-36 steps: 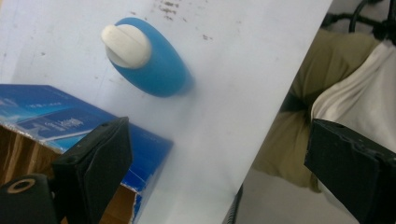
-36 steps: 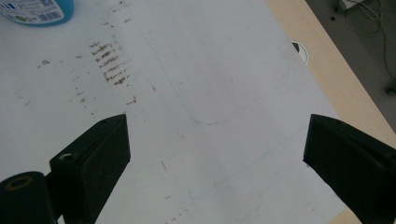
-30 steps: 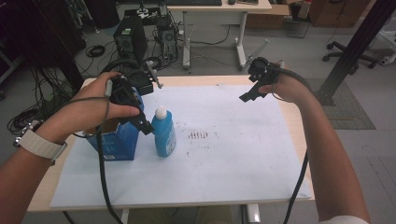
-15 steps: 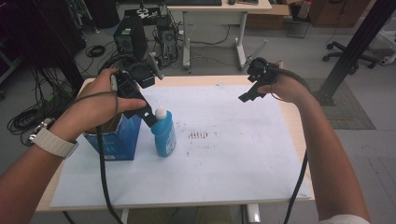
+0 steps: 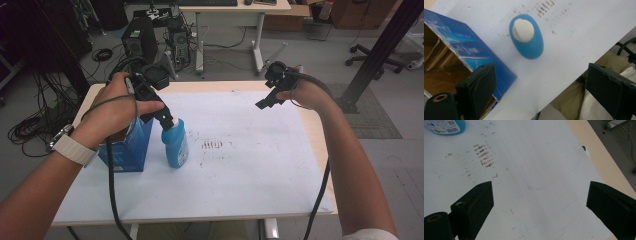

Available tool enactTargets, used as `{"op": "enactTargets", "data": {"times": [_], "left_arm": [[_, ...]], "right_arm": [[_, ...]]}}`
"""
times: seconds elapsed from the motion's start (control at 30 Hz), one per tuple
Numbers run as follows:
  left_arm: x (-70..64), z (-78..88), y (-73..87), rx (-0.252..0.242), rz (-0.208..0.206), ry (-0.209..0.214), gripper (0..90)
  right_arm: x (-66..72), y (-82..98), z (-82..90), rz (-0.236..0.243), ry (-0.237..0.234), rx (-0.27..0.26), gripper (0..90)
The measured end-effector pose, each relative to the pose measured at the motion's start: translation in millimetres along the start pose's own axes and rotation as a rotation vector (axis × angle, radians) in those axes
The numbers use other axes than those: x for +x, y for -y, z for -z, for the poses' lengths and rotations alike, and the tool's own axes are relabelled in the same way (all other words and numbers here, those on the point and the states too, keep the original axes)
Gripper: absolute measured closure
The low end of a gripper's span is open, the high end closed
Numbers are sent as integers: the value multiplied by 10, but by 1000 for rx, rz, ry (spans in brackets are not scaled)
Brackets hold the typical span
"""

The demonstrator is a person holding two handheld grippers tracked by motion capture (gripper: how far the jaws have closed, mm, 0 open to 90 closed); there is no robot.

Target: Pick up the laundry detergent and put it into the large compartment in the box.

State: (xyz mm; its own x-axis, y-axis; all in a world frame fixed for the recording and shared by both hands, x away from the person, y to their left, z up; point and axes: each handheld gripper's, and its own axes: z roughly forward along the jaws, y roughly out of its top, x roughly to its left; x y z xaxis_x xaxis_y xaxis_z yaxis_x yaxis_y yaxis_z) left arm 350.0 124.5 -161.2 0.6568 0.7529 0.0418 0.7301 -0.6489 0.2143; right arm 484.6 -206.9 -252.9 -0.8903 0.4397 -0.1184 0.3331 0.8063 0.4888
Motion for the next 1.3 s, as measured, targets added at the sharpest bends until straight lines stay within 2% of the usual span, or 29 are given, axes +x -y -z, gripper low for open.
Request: {"op": "enactTargets", "data": {"times": [0.23, 0.43, 0.73, 0.93, 1.07, 1.3], "left_arm": [[48, -34, -18, 2, 43, -8, 94], [82, -99, -35, 3, 101, 4, 99], [116, -190, -90, 20, 162, -22, 101], [132, -223, -130, 10, 216, -32, 102], [138, -260, -154, 10, 237, -39, 101], [155, -361, -180, 14, 265, -25, 100]], "right_arm": [[8, 5, 11, 5, 0, -2, 74], [19, -1, 14, 8, -1, -4, 73], [25, -19, -7, 12, -5, -3, 74], [18, -21, -15, 11, -6, -5, 74], [15, -17, -17, 12, -7, -2, 74], [10, -14, -20, 13, -8, -8, 74]]}}
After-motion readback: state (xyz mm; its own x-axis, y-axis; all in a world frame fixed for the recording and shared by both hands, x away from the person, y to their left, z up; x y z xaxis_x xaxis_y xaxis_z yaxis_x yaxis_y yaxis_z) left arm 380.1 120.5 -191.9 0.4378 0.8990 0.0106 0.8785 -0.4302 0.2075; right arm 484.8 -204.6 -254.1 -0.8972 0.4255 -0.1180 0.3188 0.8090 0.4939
